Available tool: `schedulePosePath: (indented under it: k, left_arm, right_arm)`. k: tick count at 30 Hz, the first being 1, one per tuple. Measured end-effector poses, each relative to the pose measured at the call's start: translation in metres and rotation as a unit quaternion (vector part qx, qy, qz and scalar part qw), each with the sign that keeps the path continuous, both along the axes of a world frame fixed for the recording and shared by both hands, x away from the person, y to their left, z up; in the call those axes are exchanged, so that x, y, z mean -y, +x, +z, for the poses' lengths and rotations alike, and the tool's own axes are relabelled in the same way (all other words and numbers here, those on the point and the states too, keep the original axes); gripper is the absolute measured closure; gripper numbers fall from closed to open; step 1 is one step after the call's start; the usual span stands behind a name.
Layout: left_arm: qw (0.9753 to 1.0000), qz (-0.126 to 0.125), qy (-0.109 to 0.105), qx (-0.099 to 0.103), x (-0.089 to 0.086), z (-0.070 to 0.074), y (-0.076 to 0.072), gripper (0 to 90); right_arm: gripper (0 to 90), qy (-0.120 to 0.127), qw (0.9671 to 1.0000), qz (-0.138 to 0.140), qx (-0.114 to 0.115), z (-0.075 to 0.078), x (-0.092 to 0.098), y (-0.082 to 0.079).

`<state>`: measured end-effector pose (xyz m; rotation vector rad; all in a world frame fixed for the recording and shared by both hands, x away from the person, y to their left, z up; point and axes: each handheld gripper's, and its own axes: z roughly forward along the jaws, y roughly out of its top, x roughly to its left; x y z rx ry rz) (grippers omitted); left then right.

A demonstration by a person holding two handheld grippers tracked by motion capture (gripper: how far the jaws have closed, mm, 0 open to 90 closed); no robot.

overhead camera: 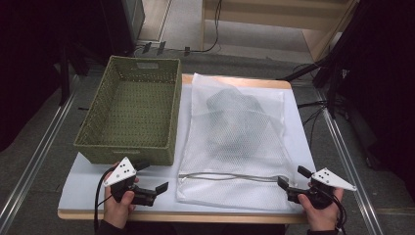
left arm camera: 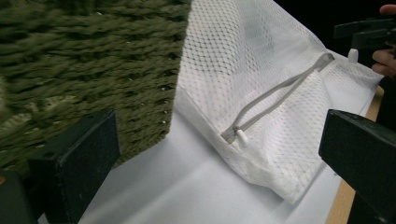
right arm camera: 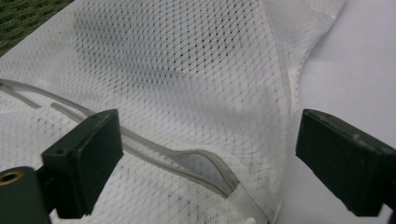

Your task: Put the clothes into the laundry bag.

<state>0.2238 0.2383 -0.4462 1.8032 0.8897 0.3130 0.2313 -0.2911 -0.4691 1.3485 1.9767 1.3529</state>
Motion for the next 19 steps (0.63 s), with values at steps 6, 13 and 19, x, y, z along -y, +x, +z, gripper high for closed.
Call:
schedulePosePath:
  k: [6, 13, 19]
  left_arm:
    - [0.9995, 0.026, 0.009, 0.016, -0.0079, 0.0013, -0.002, 0.0]
    - [0.9992, 0.031, 0.016, 0.018, -0.0114, -0.0014, 0.0, 0.0]
    - [0.9991, 0.039, 0.016, 0.01, -0.0115, -0.0033, 0.0033, 0.0]
  right_arm:
    - [2.2, 0.005, 0.9999, 0.009, -0.001, -0.0004, 0.0023, -0.0021]
    - [2.2, 0.005, 0.9999, 0.01, -0.005, -0.0011, 0.0013, -0.0022]
    - [2.2, 0.002, 0.9999, 0.014, -0.007, -0.0024, -0.0015, -0.001]
